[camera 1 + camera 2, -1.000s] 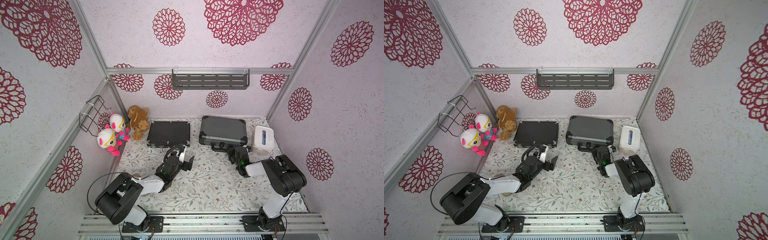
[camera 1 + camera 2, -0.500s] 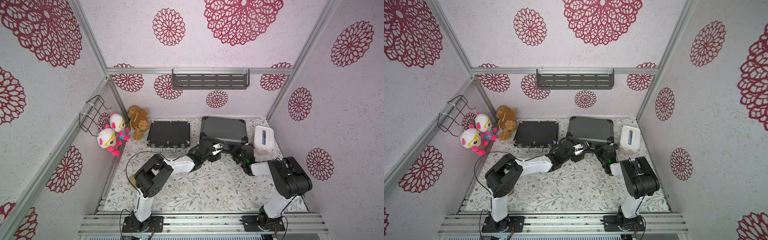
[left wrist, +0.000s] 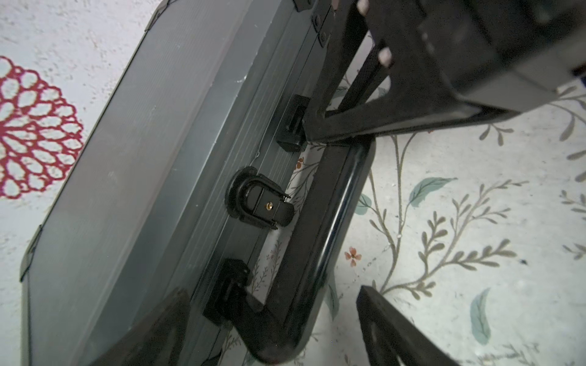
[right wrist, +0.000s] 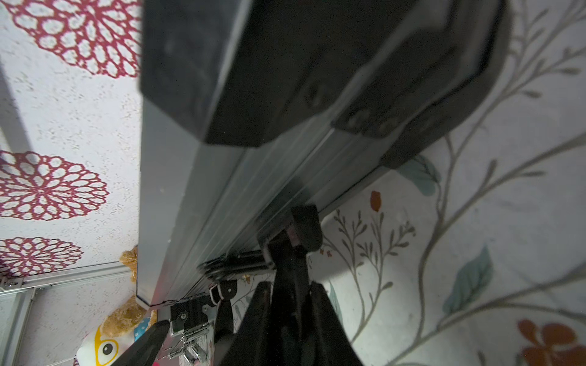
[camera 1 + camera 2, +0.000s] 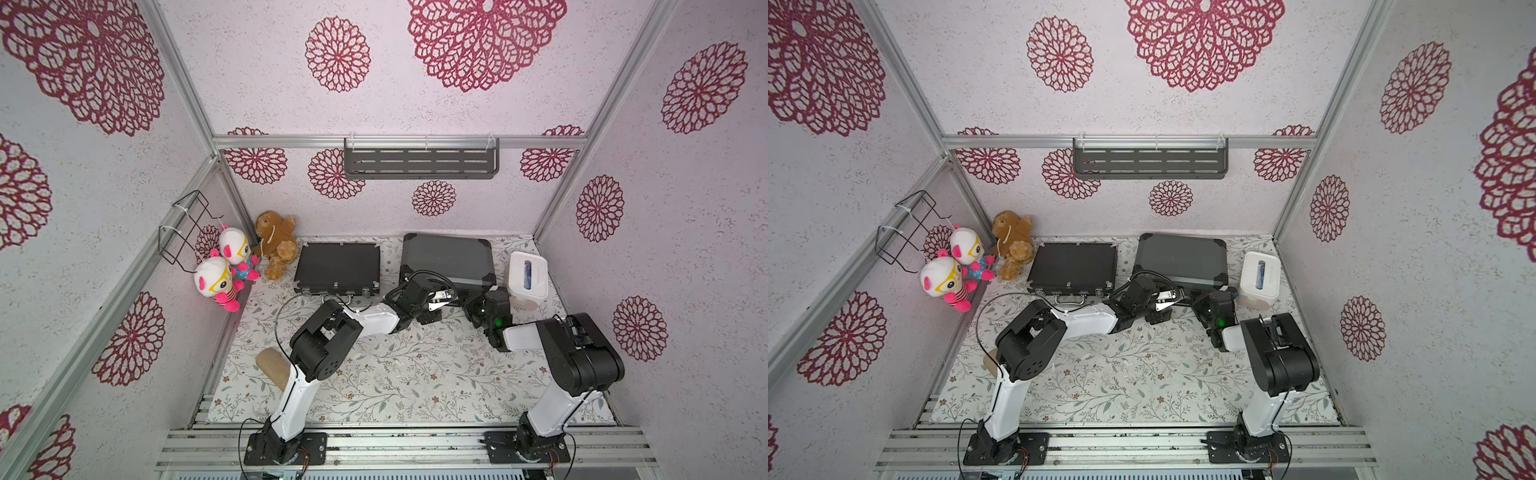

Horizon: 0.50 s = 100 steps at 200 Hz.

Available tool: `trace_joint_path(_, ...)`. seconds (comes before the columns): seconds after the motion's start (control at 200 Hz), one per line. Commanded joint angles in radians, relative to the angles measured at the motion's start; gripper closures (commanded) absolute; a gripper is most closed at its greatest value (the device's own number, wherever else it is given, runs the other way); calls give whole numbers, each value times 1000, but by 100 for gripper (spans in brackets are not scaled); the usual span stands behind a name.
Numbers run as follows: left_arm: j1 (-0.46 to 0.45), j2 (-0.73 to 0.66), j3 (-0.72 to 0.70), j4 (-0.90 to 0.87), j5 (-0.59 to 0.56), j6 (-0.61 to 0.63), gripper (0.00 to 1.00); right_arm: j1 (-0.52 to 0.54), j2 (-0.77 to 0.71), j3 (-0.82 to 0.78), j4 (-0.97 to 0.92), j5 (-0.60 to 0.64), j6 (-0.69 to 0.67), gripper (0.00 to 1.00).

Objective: Open the poker set cases
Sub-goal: Pick up the poker set case from the center of the board.

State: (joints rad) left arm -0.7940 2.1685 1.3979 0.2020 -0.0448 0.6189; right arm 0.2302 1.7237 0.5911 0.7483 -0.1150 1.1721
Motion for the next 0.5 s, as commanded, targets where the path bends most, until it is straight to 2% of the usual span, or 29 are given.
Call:
trace_joint_path(0.0, -1, 49, 35, 8, 12, 57, 16, 21, 9, 4, 66, -82, -33, 100)
trace_joint_path(0.13, -2, 82, 58, 9, 0, 79, 24, 24, 11, 7, 69, -80, -26, 100)
trace_joint_path(0.29, -13, 103, 63, 27, -2, 87, 42, 29, 14, 21, 60, -77, -26, 100)
trace_joint_path(0.495, -20, 132, 115, -28, -24, 70, 52, 35, 20, 38, 56, -76, -18, 100)
